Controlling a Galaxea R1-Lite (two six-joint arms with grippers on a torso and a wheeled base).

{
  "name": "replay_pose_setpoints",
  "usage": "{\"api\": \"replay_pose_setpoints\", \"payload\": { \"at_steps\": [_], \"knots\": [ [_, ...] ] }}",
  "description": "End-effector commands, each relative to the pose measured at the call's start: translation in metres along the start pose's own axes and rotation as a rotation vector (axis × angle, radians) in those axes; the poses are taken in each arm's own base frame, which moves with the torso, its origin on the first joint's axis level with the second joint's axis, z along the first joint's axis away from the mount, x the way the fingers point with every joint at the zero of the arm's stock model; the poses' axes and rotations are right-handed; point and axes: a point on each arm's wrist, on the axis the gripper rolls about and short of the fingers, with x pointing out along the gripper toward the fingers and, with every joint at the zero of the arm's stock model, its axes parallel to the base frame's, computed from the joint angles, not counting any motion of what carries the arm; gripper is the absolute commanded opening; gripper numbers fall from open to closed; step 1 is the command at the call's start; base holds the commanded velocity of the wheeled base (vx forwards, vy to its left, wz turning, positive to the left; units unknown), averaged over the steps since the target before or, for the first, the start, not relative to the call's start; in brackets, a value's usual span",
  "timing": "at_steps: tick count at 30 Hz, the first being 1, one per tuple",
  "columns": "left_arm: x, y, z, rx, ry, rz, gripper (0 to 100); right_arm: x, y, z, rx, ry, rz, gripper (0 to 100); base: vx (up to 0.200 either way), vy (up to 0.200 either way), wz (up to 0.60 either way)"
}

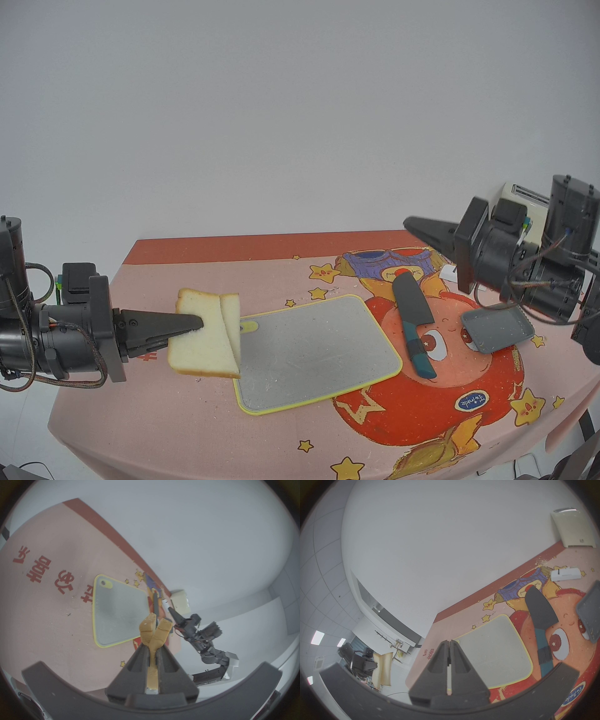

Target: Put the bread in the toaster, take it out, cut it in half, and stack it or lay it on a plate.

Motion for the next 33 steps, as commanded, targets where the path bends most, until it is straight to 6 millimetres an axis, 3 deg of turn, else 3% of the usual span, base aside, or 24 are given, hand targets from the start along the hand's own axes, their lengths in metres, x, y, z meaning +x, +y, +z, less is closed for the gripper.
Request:
{"api": "replay_pose_setpoints", "payload": {
  "at_steps": [1, 6, 11, 14, 21, 33],
  "knots": [
    [-0.001, 0.001, -0.001, -0.004, -0.001, 0.002, 0, 0.011, -0.008, 0.004, 0.014, -0.019, -0.007, 0, 0.000, 0.000, 0.00],
    [-0.002, 0.005, 0.000, -0.010, -0.006, 0.010, 0, 0.013, -0.029, -0.011, -0.010, 0.036, -0.076, 0, 0.000, 0.000, 0.00],
    [0.000, 0.008, -0.002, 0.000, 0.003, -0.017, 0, 0.014, -0.043, 0.004, -0.088, -0.007, -0.122, 0, 0.000, 0.000, 0.00],
    [0.000, 0.012, -0.003, 0.012, 0.024, -0.055, 0, 0.001, -0.034, 0.015, -0.094, -0.021, -0.076, 0, 0.000, -0.067, 0.00],
    [-0.005, 0.013, -0.001, 0.001, 0.012, -0.087, 0, -0.019, -0.026, 0.012, -0.098, 0.035, -0.009, 0, 0.000, -0.200, 0.00],
    [-0.003, 0.016, -0.001, -0.006, 0.018, -0.078, 0, -0.021, -0.029, 0.016, -0.102, 0.019, -0.018, 0, 0.000, -0.200, 0.00]
  ]
}}
